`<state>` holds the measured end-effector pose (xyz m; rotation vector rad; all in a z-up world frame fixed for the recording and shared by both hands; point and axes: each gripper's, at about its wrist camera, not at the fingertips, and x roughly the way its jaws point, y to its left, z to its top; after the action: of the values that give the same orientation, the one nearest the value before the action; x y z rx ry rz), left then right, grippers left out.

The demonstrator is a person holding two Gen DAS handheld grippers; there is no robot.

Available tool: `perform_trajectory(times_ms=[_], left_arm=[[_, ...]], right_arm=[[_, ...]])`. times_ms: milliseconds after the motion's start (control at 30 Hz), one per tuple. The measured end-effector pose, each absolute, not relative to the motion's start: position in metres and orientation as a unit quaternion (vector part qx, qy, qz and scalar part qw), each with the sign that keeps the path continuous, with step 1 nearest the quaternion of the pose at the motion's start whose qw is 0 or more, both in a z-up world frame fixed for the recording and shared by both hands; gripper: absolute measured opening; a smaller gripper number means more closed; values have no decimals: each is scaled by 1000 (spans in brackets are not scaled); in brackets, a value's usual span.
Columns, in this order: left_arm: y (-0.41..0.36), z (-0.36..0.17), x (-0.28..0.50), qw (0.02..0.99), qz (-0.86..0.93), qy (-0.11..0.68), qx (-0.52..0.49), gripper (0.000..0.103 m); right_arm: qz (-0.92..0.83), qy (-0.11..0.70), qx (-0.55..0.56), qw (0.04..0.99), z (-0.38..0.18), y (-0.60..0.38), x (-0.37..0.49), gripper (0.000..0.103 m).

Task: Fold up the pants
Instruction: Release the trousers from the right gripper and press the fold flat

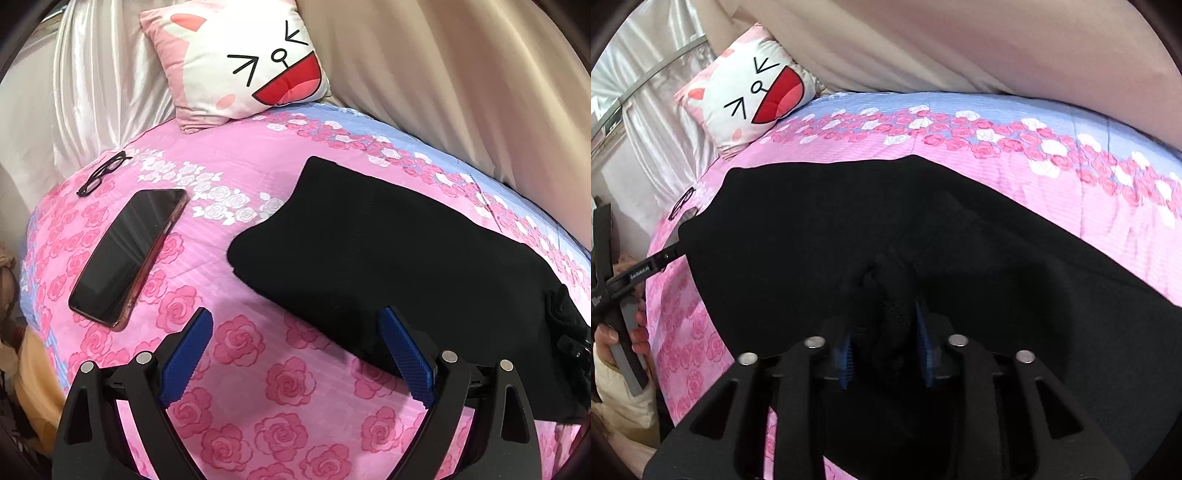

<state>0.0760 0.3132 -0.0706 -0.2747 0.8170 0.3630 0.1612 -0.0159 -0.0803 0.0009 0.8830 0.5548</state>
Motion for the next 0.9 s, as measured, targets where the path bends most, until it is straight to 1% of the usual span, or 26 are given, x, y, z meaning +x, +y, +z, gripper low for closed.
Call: perform_trajectory(times_ms=[33,67,133,167,200,233,267,400,533,600,667,800,833,867,900], left_arm=[[316,-71,74,892,175,395,-136,90],[319,-71,72,890,175,396,-141,90],[327,-74,67,884,177,402,-161,90],[332,-75,64,880,176,405,-174,90],[337,-77,62,877,174,407,-186,90],[343,-80,59,871,173,411,-204,90],[349,-82,58,867,171,414,-221,90],[367,-90,55,851,165,414,-276,90],[373,-87,63,849,152,406,-301,90],[373,-87,71,848,146,406,-306,90],[374,-87,78,848,146,402,-312,90],[378,-88,89,838,140,397,-347,90],[378,-88,91,837,139,394,-352,90],[378,-89,93,836,141,391,-358,90],[377,-89,97,836,135,387,-365,90]], right_arm=[[267,420,-1,868,-79,-14,161,43],[269,418,-3,868,-79,-12,160,47],[259,406,-35,876,-78,-3,155,47],[257,403,-49,877,-78,4,155,37],[255,401,-58,878,-78,9,154,32],[256,400,-56,878,-76,10,154,24],[257,398,-47,879,-73,11,155,22],[265,381,-32,885,-60,14,157,21],[284,398,-49,871,-73,31,159,21],[289,390,-74,871,-79,38,154,25],[297,385,-54,872,-71,33,149,36],[311,366,-1,877,-54,8,133,37],[306,360,4,881,-50,1,128,44],[299,352,10,887,-46,-9,121,53],[288,344,16,893,-42,-21,115,60]])
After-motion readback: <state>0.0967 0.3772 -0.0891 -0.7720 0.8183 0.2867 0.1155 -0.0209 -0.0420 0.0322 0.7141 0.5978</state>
